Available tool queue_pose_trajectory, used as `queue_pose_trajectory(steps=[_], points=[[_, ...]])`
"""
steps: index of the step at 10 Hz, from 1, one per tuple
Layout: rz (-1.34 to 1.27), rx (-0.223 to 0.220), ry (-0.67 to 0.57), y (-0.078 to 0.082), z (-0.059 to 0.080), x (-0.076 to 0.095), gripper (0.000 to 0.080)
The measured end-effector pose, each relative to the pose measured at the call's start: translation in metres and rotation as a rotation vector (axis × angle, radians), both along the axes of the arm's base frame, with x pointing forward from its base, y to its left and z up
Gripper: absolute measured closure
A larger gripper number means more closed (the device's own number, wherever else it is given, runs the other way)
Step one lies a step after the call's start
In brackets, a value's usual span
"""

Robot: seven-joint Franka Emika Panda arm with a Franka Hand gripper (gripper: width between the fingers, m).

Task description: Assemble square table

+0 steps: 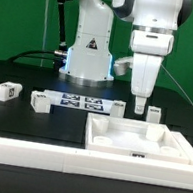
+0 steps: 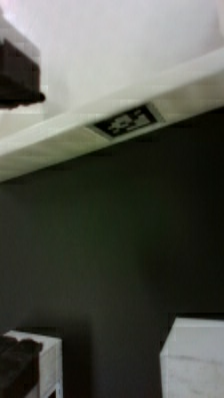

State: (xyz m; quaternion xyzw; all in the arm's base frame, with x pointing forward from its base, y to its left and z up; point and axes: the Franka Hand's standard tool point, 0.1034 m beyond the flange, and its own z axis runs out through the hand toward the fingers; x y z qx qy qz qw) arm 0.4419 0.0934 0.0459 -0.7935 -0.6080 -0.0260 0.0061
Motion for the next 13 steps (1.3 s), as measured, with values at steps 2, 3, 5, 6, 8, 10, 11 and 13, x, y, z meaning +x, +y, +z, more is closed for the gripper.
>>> queue_pose_trajectory(steps=[2,3,5,6,8,10,11,13], points=[[-0.018,0.001,0.001,0.0,0.0,0.0,0.0151],[-0.066,0.003,0.004,0.0,0.0,0.0,0.0151],[-0.296,0.019,0.0,0.006,0.001,-0.002,0.0151],[-0.441,0.026,0.005,0.016,0.003,-0.004,0.0151],[-0.628,0.036,0.027,0.024,0.001,-0.008,0.0151],[-0.775,0.05,0.042,0.026,0.0,-0.008,0.0151],[-0.833,0.054,0.048,0.026,0.0,-0.008,0.0151],[-0.972,0.063,0.06,0.027,0.0,-0.009,0.0151]])
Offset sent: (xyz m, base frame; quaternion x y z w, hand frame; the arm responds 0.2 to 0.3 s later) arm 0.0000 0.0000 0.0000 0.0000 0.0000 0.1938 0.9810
